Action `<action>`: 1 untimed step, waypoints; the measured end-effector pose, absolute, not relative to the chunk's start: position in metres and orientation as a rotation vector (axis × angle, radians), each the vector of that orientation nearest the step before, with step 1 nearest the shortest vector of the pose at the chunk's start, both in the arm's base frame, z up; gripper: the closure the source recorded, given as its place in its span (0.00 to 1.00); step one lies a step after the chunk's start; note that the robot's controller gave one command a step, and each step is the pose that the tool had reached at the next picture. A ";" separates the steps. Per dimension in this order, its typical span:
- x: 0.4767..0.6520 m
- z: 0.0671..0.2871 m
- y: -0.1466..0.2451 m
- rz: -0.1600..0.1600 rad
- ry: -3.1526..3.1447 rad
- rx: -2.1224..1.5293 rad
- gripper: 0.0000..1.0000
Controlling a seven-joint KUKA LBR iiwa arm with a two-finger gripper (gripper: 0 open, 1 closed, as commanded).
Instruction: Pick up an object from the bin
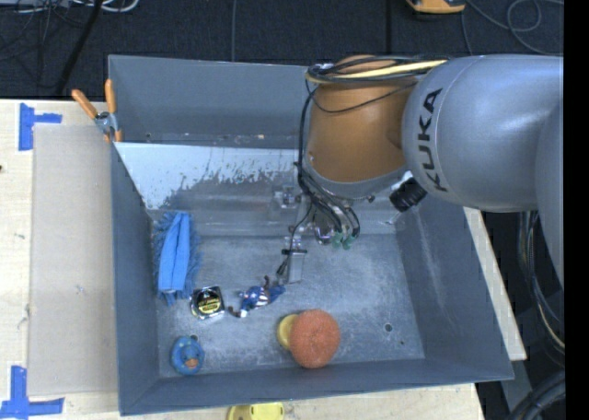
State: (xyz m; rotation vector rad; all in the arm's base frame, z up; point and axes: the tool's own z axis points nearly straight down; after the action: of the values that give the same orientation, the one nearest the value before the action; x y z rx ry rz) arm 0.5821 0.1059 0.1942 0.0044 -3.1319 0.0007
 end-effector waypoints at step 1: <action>0.584 0.199 0.105 -0.001 -3.140 0.001 0.00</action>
Offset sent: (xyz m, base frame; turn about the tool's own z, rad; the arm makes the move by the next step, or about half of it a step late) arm -0.0564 0.0297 -0.1242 -0.2673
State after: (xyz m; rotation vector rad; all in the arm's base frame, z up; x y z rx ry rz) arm 0.5835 0.1054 0.1991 0.0013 -3.1399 -0.0006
